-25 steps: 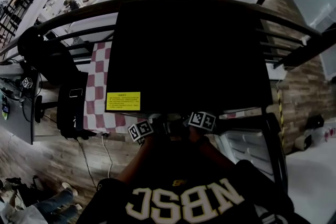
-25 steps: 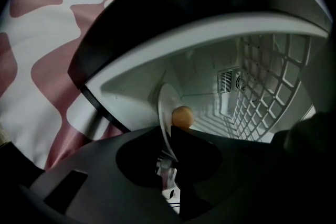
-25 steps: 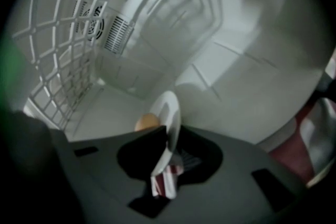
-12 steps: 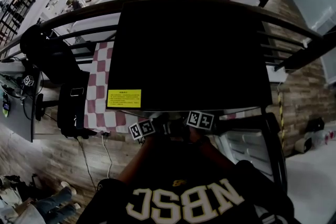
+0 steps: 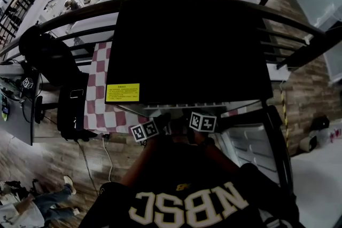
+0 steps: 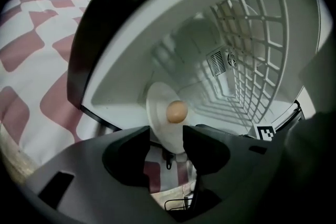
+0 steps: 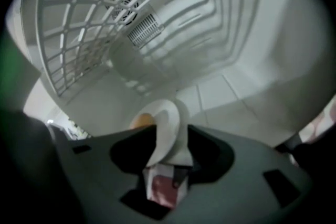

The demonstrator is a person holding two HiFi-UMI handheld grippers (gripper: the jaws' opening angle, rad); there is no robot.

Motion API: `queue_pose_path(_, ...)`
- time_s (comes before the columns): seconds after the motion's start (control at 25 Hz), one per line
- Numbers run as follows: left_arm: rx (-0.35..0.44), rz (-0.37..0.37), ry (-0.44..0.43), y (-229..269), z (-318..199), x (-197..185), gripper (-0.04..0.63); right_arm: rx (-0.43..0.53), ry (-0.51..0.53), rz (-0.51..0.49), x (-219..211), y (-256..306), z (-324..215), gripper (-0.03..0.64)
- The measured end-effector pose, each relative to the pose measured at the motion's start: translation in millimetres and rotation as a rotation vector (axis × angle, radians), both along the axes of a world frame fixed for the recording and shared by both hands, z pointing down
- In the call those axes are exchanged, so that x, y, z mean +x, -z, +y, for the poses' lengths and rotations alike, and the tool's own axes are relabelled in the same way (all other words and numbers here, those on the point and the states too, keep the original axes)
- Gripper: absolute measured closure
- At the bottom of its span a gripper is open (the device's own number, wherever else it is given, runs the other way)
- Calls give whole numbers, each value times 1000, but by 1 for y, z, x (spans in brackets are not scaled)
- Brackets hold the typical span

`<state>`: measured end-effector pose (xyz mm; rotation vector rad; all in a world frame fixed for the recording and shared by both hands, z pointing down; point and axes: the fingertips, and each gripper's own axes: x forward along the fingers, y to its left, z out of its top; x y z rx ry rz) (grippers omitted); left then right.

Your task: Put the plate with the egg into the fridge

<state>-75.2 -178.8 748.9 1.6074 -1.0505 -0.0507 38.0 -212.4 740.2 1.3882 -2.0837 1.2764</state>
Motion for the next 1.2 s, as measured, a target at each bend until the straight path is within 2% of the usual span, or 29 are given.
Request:
queue_pose_path(0.36,20,22,12,5,28,5,394,-30,-10,-97,0,-5,32,439)
queue_pose_path(0.64,38,93,63,6,40,6,399,-87,-22,-264,-20,-13,56,439)
queue_pose_path(0.88,17,85,39,2,41,12,457,-115,-1,-357,-34,-13,63,448)
queue_pose_path(1.0,10,81,28,0,38,15,495,-130,16,-368,-40,-14,65,474)
queue_pose_path(1.2,-2,75,13,-2,31,19,512,-166,-20,-401,-40,-18,59,514)
